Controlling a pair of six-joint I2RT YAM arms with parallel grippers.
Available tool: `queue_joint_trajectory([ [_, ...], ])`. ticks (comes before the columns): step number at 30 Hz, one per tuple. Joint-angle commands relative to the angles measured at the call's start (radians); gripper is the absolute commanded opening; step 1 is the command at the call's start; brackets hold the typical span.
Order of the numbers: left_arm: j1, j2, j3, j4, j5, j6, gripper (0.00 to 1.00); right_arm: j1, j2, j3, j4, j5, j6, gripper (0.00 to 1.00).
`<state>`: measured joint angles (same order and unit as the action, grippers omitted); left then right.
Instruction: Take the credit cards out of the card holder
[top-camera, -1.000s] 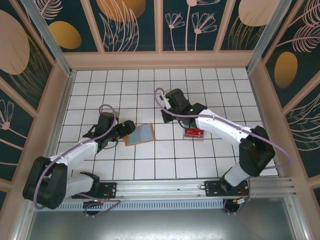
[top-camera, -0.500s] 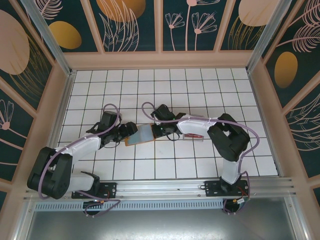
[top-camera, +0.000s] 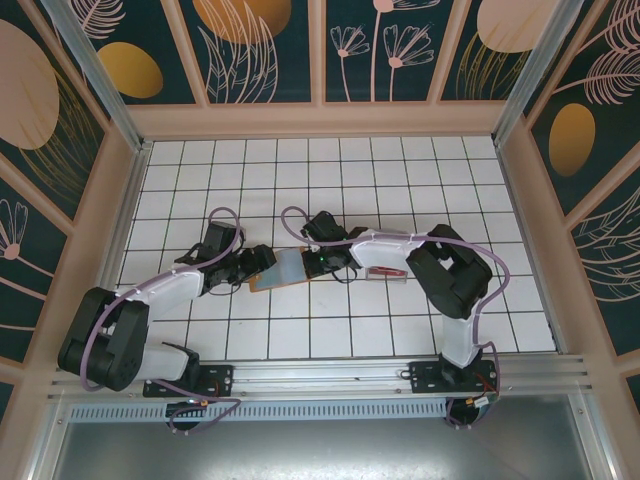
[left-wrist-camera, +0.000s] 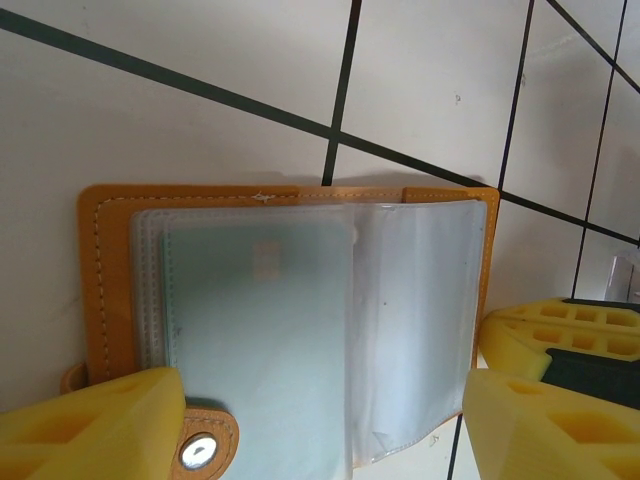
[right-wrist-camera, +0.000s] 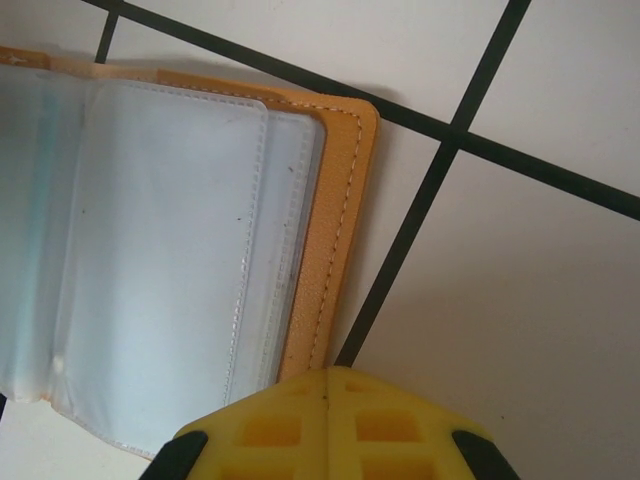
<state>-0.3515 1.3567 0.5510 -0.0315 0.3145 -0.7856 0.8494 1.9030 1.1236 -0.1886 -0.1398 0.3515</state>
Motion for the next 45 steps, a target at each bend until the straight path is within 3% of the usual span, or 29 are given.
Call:
queue_joint_trajectory([
  [1,0.003,0.007,0.024,-0.024,0.007,0.019,0.75,0.011,0.023,0.033,0.0,-0.003,0.017,0.0],
  [36,0.003,0.057,0.063,-0.095,-0.107,0.036,0.78,0.022,0.073,0.058,-0.034,-0.017,0.017,0.0],
  [45,0.003,0.081,0.056,-0.053,-0.035,0.04,0.77,0.028,0.081,0.068,-0.034,-0.024,0.018,0.0],
])
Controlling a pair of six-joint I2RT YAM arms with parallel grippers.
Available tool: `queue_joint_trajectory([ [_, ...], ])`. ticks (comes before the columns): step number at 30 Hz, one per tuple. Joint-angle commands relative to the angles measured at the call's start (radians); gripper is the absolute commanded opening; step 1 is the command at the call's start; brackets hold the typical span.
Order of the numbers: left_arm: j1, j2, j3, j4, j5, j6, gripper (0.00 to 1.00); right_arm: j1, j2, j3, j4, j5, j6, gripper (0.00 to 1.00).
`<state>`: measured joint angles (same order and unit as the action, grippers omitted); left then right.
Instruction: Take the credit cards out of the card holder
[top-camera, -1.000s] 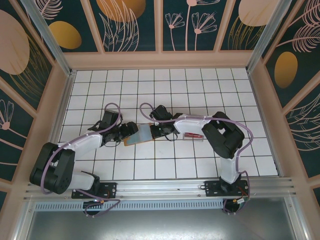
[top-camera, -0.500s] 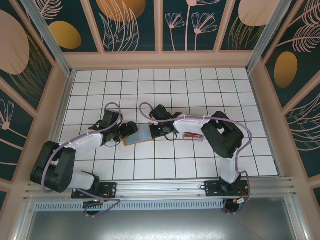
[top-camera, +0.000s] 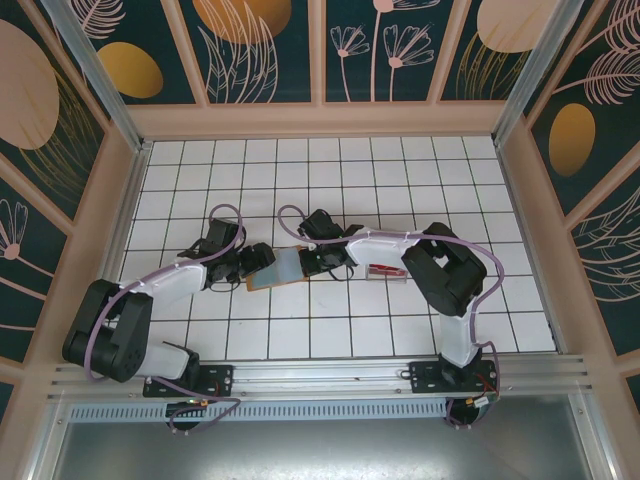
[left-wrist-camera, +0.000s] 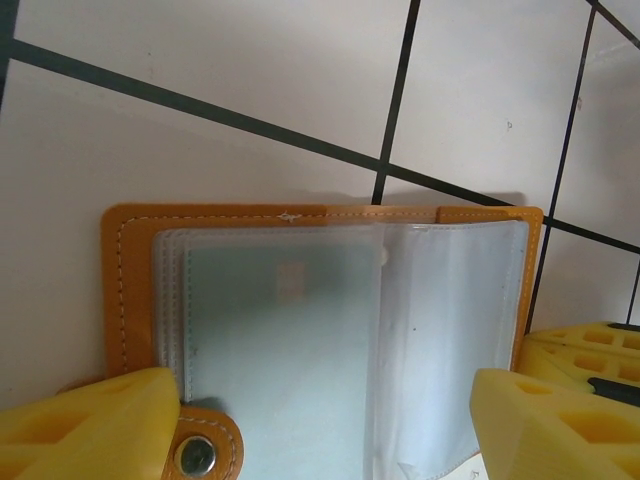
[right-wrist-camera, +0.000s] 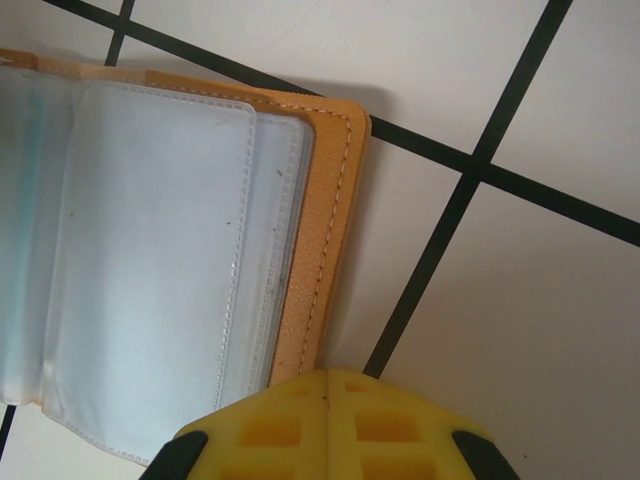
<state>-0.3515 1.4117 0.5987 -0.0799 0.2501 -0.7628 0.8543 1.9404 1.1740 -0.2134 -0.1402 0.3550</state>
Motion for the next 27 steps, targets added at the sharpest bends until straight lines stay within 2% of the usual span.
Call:
queue_joint_trajectory([
  [1,0.003,0.027,0.007,0.007,0.045,0.019,0.77,0.025,0.045,0.019,-0.01,-0.024,0.016,0.0],
  [8,0.002,0.029,0.009,0.088,0.149,0.014,0.77,0.031,0.048,0.021,-0.011,-0.025,0.018,0.0],
  [20,-0.03,0.076,0.064,0.127,0.192,0.002,0.77,0.034,0.045,0.018,-0.014,-0.021,0.019,0.0],
  [24,-0.037,0.066,0.075,0.103,0.161,0.004,0.77,0.034,0.043,0.018,-0.015,-0.02,0.02,0.0],
  [27,-0.038,0.031,0.079,0.049,0.081,0.016,0.78,0.034,0.045,0.016,-0.015,-0.019,0.02,0.0],
])
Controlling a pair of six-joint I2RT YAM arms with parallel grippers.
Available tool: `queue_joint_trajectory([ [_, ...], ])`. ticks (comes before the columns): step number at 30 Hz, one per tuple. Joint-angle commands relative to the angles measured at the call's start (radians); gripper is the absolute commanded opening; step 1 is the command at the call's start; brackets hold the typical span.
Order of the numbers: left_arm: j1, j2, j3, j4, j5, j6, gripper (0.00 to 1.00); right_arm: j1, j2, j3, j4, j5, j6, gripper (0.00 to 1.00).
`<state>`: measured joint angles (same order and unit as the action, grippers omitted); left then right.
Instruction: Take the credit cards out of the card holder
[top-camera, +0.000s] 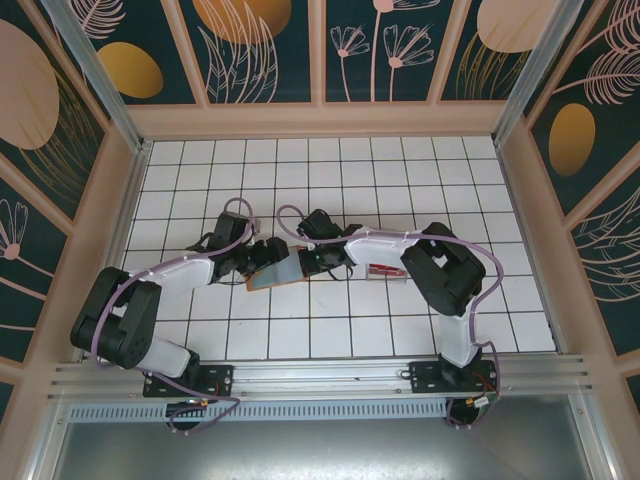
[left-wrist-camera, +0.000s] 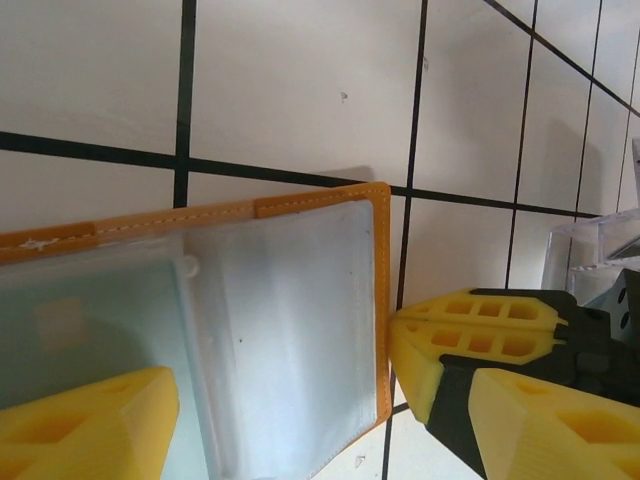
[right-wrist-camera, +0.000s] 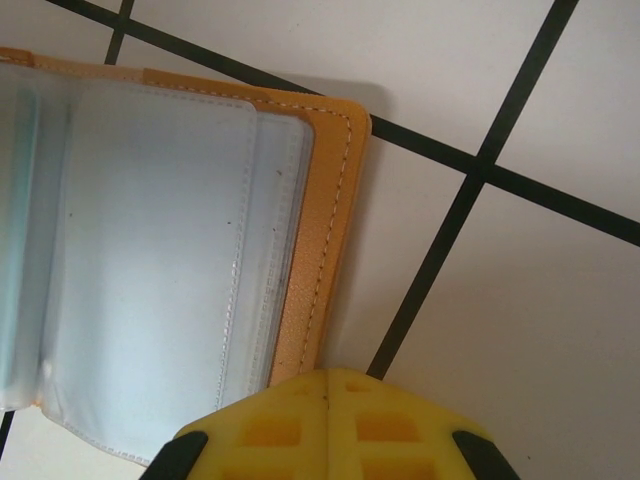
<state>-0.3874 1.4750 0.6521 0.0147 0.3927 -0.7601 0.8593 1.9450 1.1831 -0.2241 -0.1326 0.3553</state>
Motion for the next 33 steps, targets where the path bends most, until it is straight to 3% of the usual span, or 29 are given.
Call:
queue_joint_trajectory([
  [1,-0.002,-0.045,0.03,-0.075,-0.095,0.017,0.78,0.029,0.04,0.007,-0.004,-0.027,0.019,0.0],
  [6,0.01,-0.078,0.041,-0.168,-0.22,0.026,0.8,0.03,0.047,0.012,-0.006,-0.032,0.017,0.0],
  [10,0.019,-0.049,0.046,-0.192,-0.246,0.031,0.8,0.03,0.048,0.015,-0.008,-0.032,0.017,0.0],
  [24,0.019,0.037,0.052,-0.177,-0.164,0.039,0.79,0.033,0.053,0.021,-0.011,-0.033,0.017,0.0],
  [33,0.017,0.027,0.037,-0.043,0.008,0.03,0.79,0.033,0.057,0.024,-0.012,-0.035,0.018,0.0],
])
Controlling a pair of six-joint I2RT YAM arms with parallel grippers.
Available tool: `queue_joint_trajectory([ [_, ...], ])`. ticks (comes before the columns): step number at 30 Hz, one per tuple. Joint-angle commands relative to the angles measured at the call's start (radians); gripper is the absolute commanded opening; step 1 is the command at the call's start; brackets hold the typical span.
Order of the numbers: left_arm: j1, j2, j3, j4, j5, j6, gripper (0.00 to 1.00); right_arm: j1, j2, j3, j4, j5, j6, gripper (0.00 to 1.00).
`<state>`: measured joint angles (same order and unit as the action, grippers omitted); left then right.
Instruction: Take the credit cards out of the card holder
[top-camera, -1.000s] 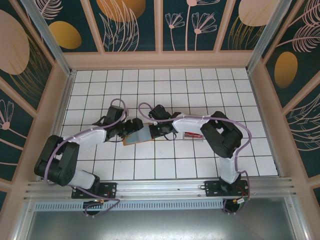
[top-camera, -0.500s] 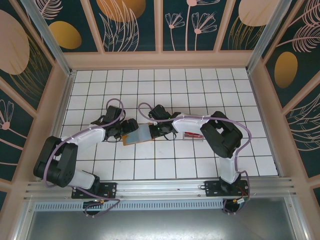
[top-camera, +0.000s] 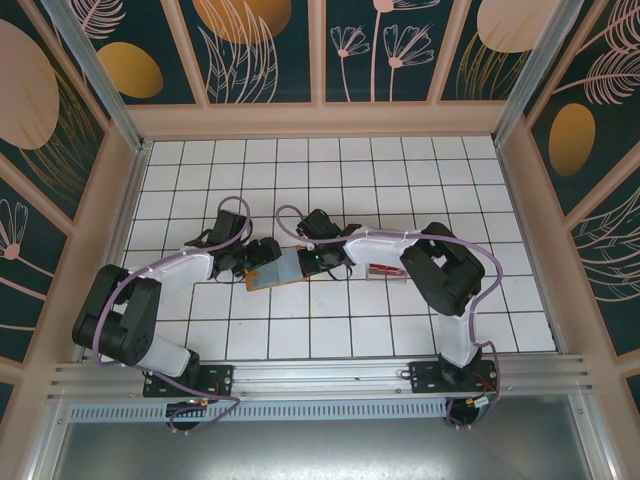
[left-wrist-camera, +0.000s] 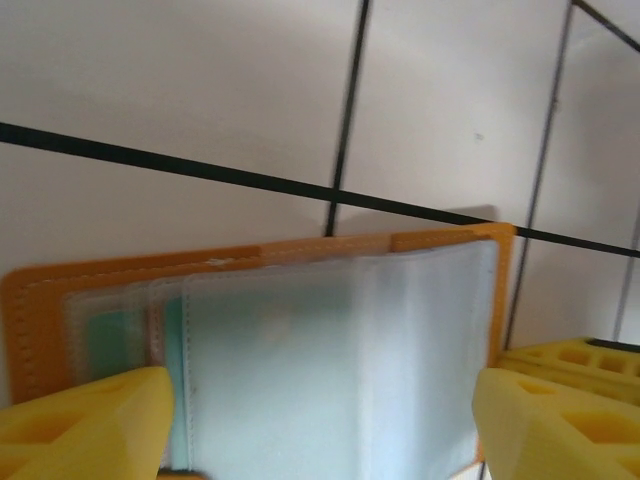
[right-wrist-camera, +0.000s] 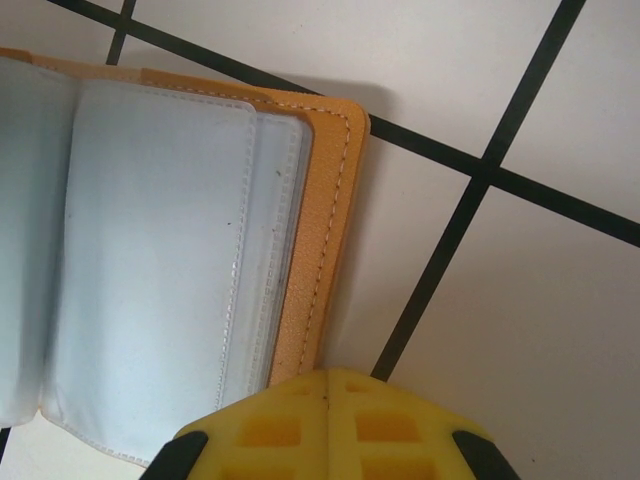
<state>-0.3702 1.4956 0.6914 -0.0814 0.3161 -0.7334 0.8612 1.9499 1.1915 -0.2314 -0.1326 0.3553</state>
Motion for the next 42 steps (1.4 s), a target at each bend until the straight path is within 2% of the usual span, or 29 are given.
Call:
queue_joint_trajectory([
  [1,0.0,0.004,-0.001,0.058,0.09,0.005,0.79,0.03,0.052,0.016,-0.003,-0.035,0.019,0.0],
  [7,-0.001,-0.001,-0.003,0.054,0.085,0.006,0.78,0.03,0.053,0.015,-0.006,-0.033,0.018,0.0],
  [14,0.0,-0.067,0.011,-0.077,-0.119,0.01,0.8,0.03,0.053,0.017,-0.007,-0.033,0.015,0.0],
  [18,0.002,-0.066,0.02,-0.14,-0.179,0.022,0.8,0.03,0.056,0.018,-0.006,-0.035,0.013,0.0],
  [29,0.002,-0.008,0.02,-0.126,-0.13,0.029,0.79,0.032,0.051,0.011,-0.006,-0.033,0.019,0.0],
  [42,0.001,0.012,0.005,0.015,0.052,0.027,0.79,0.037,0.056,0.017,-0.006,-0.036,0.018,0.0],
])
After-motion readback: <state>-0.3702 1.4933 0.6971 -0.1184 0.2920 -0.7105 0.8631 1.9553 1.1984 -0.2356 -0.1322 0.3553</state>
